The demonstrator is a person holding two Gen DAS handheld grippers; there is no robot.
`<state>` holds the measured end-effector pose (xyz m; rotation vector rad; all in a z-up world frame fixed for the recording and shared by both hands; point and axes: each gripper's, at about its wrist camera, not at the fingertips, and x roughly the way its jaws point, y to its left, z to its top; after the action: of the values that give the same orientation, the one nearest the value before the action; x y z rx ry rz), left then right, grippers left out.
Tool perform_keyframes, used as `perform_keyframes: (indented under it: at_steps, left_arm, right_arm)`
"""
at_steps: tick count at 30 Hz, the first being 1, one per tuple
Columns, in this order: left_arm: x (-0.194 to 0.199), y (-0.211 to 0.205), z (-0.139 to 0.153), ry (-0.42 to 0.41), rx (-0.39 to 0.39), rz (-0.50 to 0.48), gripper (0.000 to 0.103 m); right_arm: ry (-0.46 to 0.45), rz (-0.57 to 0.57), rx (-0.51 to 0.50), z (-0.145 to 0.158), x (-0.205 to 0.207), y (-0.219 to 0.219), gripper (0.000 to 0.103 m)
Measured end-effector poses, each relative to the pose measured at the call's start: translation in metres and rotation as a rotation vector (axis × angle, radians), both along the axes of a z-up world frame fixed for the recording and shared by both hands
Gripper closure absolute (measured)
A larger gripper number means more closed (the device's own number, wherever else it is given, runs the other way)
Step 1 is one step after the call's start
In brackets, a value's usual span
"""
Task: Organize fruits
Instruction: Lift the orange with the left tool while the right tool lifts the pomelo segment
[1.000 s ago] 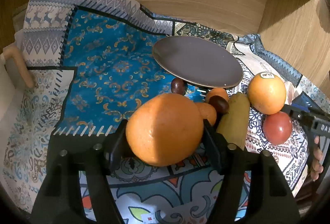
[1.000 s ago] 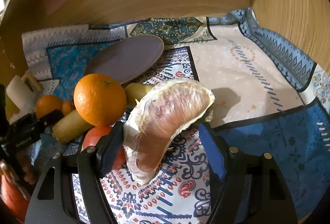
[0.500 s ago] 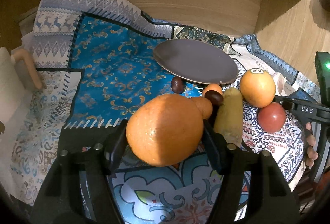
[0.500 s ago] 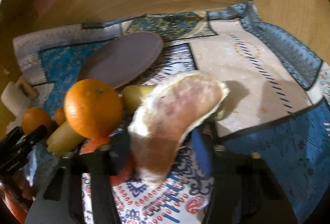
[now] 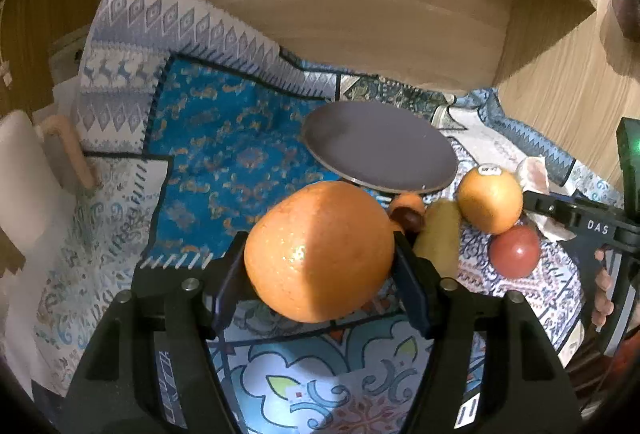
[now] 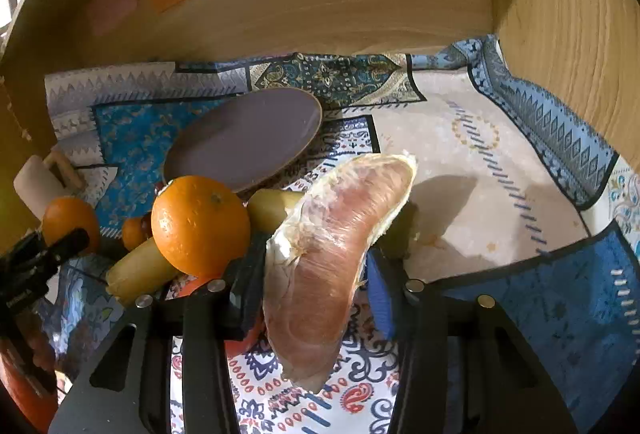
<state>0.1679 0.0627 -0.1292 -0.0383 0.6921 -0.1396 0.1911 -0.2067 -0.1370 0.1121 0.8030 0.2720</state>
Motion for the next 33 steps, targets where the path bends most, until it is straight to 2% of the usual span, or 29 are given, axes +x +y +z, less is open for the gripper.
perform_keyframes:
  at_steps: [3,7,13,19,22,24,33]
  left_arm:
    - [-0.002,-0.003,0.005,-0.019,0.004,-0.001,0.035]
    - [-0.003,-0.006,0.008,-0.031,-0.001,-0.004,0.035]
    - [-0.003,-0.01,0.009,-0.031,-0.005,-0.005,0.035]
    - [-0.003,-0.011,0.005,-0.006,-0.009,-0.012,0.035]
    - [-0.003,-0.011,0.003,-0.002,-0.002,-0.009,0.035]
    - [-0.002,-0.01,0.003,-0.003,0.003,-0.005,0.035]
    - [0.004,-0.01,0.014,-0.032,0.008,-0.004,0.035]
  right_arm:
    - [0.008,0.025,-0.035,-0.001,-0.001,0.0,0.062]
    - [0.075,0.067,-0.069,-0.012,-0.004,-0.003,0.062]
    - [0.124,0.094,-0.06,-0.017,-0.009,-0.008,0.06]
    - [0.12,0.097,-0.048,-0.02,0.001,-0.002,0.047]
    - [0.105,0.088,-0.056,-0.021,0.005,-0.001,0.047]
    - [0.097,0.081,-0.069,-0.021,0.005,-0.001,0.058]
    - [0.061,0.091,-0.029,-0.007,0.001,-0.005,0.06]
